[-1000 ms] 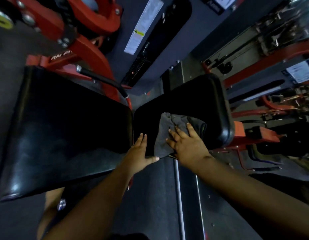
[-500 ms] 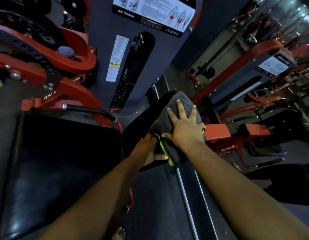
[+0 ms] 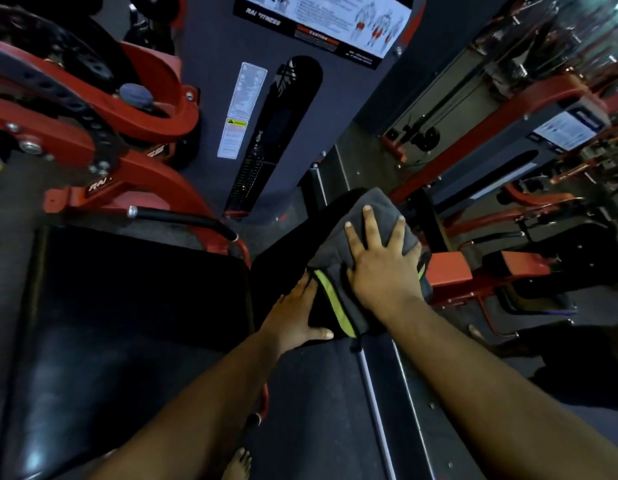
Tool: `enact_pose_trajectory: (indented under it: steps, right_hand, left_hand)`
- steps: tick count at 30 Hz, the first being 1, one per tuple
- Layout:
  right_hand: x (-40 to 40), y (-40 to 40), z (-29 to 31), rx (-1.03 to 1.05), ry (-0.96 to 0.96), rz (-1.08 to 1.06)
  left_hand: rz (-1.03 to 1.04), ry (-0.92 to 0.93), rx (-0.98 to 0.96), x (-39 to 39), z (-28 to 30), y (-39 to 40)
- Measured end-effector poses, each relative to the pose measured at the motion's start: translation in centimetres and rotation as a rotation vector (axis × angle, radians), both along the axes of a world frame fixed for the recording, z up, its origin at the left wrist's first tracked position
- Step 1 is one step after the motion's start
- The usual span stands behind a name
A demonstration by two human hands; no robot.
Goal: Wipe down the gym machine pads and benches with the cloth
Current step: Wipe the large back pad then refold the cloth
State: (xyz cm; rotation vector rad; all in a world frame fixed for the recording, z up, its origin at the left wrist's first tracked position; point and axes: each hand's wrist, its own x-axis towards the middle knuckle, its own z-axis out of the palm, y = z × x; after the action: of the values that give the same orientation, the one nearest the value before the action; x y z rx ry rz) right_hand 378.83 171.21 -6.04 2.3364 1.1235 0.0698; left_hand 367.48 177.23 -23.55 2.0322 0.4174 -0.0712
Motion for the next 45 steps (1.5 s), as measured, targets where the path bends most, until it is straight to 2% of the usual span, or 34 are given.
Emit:
enact_pose_trajectory:
  steps: [6, 11, 20, 24, 28, 31, 35, 40, 45]
  right_hand:
    - [1.5, 5.8, -2.2, -0.355, -0.198, 0.182]
    - [1.1, 9.2, -8.6, -0.556, -0.123, 0.311]
    - [-1.4, 12.5, -24.6, -0.710, -0.093, 0.372]
    - [-2.4, 12.3, -28.4, -0.761, -0.085, 0.422]
    - [-4.5, 9.2, -30.4, -0.817, 0.007, 0.490]
    - [-7.2, 5.0, -30.4, -0.861, 0.051, 0.521]
    - [-8.7, 0.6, -27.1, -0.864, 0.052, 0.529]
    - [-8.1, -2.3, -18.7, -0.812, 0.040, 0.482]
    - [-6.6, -6.0, -8.8, -0.602, -0.038, 0.421]
  left_hand:
    - [0.109, -0.018, -0.166, -0.7, -3.2, -0.3]
    - [0.186, 0.061, -0.237, -2.1, -8.6, -1.7]
    - [0.213, 0.113, -0.282, -7.2, -20.5, -6.0]
    - [0.284, 0.064, -0.340, -8.5, -22.6, -6.7]
    - [0.426, 0.065, -0.409, -10.4, -22.7, -6.1]
    - [0.481, 0.133, -0.451, -12.0, -22.5, -5.5]
    - [0.413, 0.201, -0.394, -13.3, -20.5, -5.2]
    - [0.308, 0.201, -0.297, -12.2, -14.7, -4.2]
    - [0.199, 0.066, -0.194, -9.0, -6.7, -2.8]
